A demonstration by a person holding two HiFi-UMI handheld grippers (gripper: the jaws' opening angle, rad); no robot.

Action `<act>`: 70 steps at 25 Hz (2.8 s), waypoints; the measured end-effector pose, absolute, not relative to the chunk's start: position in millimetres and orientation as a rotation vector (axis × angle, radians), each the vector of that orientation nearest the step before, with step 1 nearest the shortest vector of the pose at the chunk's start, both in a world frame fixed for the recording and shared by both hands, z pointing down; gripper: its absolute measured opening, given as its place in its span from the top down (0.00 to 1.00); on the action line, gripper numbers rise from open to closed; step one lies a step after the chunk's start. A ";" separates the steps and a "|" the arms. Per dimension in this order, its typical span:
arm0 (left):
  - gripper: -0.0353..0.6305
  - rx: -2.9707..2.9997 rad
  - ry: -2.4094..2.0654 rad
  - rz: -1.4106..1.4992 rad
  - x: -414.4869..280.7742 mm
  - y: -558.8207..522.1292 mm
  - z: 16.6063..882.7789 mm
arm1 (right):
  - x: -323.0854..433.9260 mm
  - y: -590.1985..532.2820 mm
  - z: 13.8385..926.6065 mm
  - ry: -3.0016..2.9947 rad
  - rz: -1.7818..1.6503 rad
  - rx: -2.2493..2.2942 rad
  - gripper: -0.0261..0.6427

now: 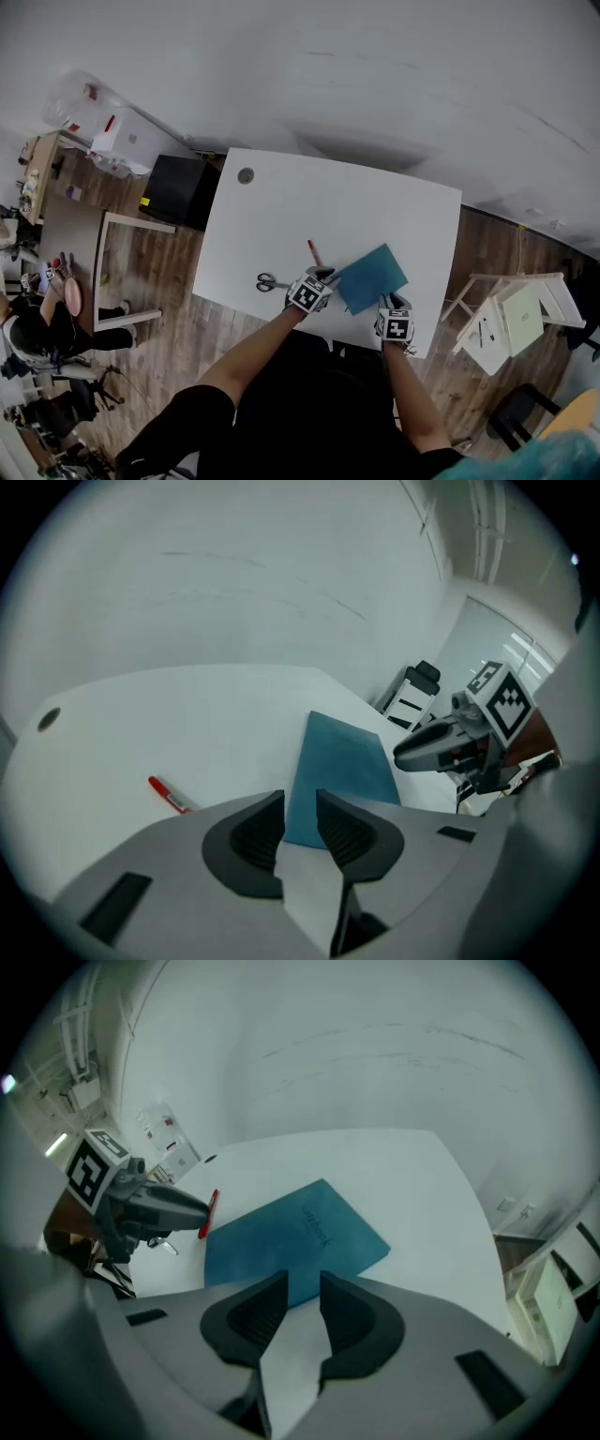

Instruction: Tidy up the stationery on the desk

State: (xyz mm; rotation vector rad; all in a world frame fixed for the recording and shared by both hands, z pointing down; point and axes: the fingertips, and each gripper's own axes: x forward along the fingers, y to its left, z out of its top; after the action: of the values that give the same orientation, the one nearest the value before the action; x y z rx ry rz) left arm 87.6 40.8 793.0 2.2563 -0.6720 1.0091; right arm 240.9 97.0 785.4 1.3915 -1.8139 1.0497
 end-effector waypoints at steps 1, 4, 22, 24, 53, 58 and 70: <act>0.78 2.270 -0.663 1.032 90.3 36.8 794.5 | 236.9 105.4 789.0 -1.800 1.101 1.399 0.80; 0.78 2.266 -0.613 1.054 98.0 32.0 798.8 | 219.2 124.8 798.2 -1.759 1.233 1.404 0.79; 0.78 2.187 -0.477 1.058 89.6 46.8 818.8 | 195.5 132.5 816.4 -1.588 1.451 1.581 0.78; 0.78 2.169 -0.465 1.045 87.9 50.1 823.7 | 198.1 128.8 814.3 -1.587 1.404 1.584 0.78; 0.78 2.173 -0.404 1.078 99.9 27.0 817.5 | 212.9 49.8 810.5 -1.674 1.127 1.550 0.70; 0.78 2.132 -0.454 1.192 96.7 13.6 814.3 | 209.9 48.5 810.8 -1.676 1.150 1.536 0.70; 0.78 2.081 -0.524 1.150 103.1 -15.7 817.8 | 216.1 16.0 813.0 -1.687 1.280 1.605 0.70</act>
State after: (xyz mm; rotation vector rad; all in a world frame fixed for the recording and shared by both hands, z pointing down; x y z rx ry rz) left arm 103.1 -15.7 817.8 2.0813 -0.5244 1.1501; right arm 216.1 16.0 813.0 1.6048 -1.6872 1.2797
